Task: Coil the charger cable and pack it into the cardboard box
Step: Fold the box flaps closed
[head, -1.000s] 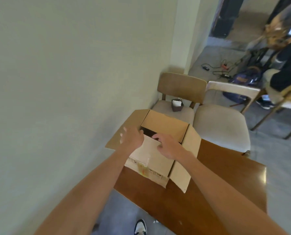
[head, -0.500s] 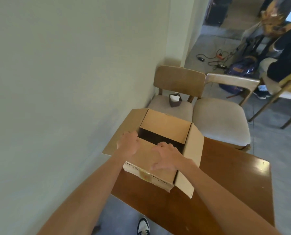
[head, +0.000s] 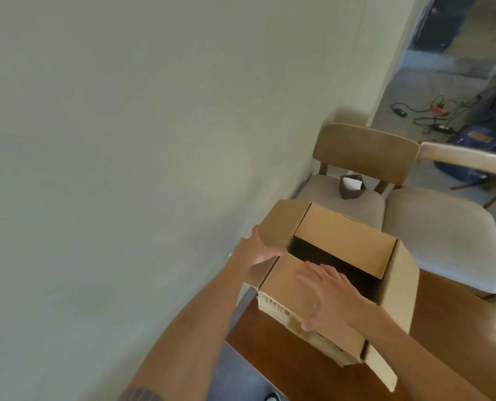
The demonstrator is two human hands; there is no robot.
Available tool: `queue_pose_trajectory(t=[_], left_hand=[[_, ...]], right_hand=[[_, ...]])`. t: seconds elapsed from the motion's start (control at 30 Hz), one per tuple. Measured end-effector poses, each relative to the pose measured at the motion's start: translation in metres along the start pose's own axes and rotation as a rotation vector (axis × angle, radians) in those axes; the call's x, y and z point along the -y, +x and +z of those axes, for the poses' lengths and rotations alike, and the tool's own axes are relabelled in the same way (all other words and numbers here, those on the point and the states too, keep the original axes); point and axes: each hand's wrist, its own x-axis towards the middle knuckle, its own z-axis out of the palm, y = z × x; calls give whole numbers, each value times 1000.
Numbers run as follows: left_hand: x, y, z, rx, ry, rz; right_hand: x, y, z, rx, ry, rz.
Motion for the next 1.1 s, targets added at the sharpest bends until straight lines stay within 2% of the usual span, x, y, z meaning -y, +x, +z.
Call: queue_pose_trajectory(t=[0.13,0.33,0.4,0.53,0.63,0.7,0.83,0.9,1.0,1.1], left_hand=[[5,4,-6,-25,73,-27],[-5,-7,-25,-273,328,9],[-15,-12,-35,-321,258,75],[-44,-28,-39,-119,143,219],[-64,-40,-20,98,93,267],[-71,-44,-2,178,53,303],[-81,-45,34,244,98,349],[-86,-41,49,246,164,374],[-93,-41,68,196,254,421],[-105,-40,82,160,304,442]], right_hand=[[1,1,-7,3,-15,-27],[6,-1,-11,10,1,-41],[6,-2,-11,2,11,-42],[5,-4,-9,-10,9,-32],[2,-7,-8,-17,-5,-26],[-2,-10,-8,-6,-8,-16],[-18,-21,-10,57,36,96],[-30,-29,-7,40,151,136],[-51,-50,5,-155,373,306],[-64,-70,22,-360,406,485]])
